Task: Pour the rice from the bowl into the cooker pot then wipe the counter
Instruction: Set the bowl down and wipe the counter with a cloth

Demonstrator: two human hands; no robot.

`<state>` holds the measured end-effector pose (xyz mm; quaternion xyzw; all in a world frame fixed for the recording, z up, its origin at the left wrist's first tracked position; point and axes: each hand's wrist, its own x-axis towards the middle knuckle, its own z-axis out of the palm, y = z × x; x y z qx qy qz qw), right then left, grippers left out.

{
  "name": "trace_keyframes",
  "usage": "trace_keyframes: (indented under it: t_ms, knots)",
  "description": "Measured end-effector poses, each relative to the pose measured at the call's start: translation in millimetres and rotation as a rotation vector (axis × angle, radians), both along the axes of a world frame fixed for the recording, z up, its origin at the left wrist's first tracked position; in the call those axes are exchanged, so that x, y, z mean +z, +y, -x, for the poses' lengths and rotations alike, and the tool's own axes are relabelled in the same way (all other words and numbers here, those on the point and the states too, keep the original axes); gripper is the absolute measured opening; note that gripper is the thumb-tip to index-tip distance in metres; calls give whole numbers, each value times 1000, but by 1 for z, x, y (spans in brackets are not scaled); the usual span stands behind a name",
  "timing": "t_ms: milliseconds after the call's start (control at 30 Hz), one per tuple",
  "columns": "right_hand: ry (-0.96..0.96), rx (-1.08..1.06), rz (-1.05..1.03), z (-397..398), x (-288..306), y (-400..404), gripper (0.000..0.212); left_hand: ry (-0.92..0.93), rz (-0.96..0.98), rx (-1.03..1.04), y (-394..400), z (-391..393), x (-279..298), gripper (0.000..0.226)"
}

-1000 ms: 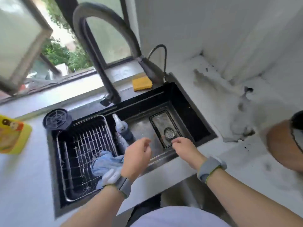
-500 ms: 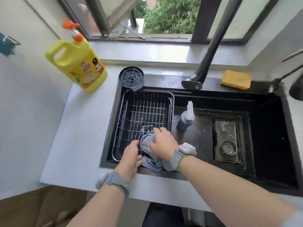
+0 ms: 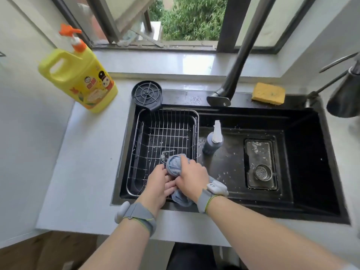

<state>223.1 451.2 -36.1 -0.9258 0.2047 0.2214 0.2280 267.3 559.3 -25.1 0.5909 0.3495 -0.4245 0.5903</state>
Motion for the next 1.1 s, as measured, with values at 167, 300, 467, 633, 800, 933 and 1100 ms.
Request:
trace_keyframes:
  t_ms: [167, 300, 467, 633, 800, 933, 1100]
  knots:
    - [-120, -351, -239, 41, 34, -53, 77, -206, -133, -234, -54, 6, 20, 23]
    - [-218, -701, -275, 116, 55, -100, 69, -360, -34, -584, -119, 47, 38, 21]
    - [-324, -1164, -315, 252, 63, -148, 67, -536, 91, -1074, -207, 141, 53, 17]
    - [-415, -1570, -283, 387, 48, -157, 66, -497, 134, -1296, -253, 233, 46, 15]
    - [-452, -1938, -170, 539, 42, -120, 54, -501, 211, -1563, -280, 334, 33, 12]
    - [-440, -2075, -94, 621, 34, -77, 40, -542, 277, -1805, -286, 401, 32, 4]
    - [-390, -2322, 99, 676, 19, -40, 47, -528, 330, -2031, -287, 483, 36, 8]
